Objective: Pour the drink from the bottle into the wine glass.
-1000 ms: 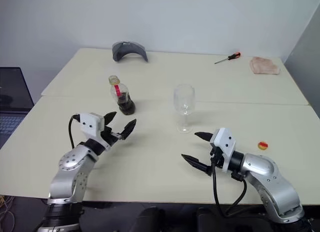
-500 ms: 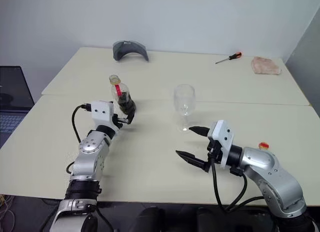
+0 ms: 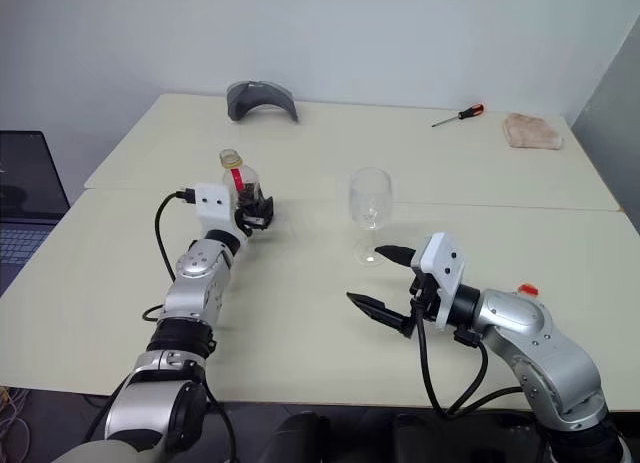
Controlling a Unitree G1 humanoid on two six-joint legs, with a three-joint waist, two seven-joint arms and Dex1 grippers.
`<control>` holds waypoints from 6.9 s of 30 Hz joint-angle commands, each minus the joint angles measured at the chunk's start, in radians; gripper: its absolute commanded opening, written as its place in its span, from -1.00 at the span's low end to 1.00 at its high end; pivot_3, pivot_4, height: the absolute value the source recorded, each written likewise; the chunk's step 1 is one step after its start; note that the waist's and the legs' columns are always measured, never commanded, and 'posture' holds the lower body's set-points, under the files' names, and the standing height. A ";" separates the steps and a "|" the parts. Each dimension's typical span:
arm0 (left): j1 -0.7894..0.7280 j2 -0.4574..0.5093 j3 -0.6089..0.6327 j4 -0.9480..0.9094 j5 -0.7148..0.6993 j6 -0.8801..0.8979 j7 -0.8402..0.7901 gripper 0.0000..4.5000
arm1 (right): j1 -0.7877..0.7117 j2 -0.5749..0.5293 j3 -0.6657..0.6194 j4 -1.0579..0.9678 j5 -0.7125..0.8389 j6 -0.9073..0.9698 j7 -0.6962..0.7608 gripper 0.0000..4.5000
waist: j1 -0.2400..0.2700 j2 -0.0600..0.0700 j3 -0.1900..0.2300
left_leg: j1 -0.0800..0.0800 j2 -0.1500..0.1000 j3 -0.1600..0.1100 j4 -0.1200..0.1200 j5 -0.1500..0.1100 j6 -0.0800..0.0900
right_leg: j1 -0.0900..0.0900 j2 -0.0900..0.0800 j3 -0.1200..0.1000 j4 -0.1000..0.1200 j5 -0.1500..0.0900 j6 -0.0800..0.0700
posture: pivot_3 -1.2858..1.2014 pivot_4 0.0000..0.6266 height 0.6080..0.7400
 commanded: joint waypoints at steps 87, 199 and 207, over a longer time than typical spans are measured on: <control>-0.587 0.288 -0.502 0.332 0.696 -0.817 -0.041 -0.66 | -0.152 0.250 0.029 0.072 -0.328 -0.085 -0.360 1.00 | -0.004 -0.001 0.000 | -0.012 -0.001 0.003 0.002 0.001 0.000 | -0.014 0.000 0.002 0.004 0.000 0.000 | 0.03 -0.52 1.00; -0.714 0.301 -0.620 0.469 0.834 -0.871 0.166 -0.67 | -0.119 0.281 0.046 0.066 -0.350 -0.078 -0.341 1.00 | -0.005 -0.001 0.000 | -0.012 -0.001 0.005 0.005 0.003 -0.001 | -0.017 0.000 0.002 0.011 0.000 0.000 | 0.03 -0.52 1.00; -0.693 0.287 -0.595 0.467 0.786 -0.874 0.135 -0.67 | -0.119 0.281 0.045 0.064 -0.351 -0.080 -0.336 1.00 | -0.005 -0.001 0.000 | -0.012 -0.001 0.005 0.005 0.003 -0.001 | -0.017 0.000 0.002 0.011 0.000 0.000 | 0.03 -0.52 1.00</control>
